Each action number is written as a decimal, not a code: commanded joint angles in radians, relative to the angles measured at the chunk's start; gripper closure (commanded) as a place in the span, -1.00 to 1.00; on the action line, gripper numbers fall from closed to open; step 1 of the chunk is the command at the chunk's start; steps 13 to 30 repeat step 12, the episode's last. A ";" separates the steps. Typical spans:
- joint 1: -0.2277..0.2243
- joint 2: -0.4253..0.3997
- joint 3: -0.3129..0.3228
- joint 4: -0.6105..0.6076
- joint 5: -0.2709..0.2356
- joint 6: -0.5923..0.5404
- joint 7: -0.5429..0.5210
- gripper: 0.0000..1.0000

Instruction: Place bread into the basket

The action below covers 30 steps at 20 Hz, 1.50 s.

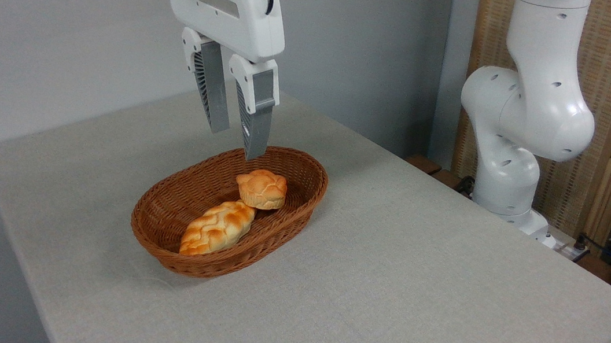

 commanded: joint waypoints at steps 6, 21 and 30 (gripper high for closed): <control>0.014 0.010 -0.014 0.029 0.013 -0.033 -0.013 -1.00; 0.015 0.010 -0.010 0.029 0.013 -0.033 -0.002 -1.00; 0.015 0.010 -0.010 0.029 0.013 -0.033 -0.002 -1.00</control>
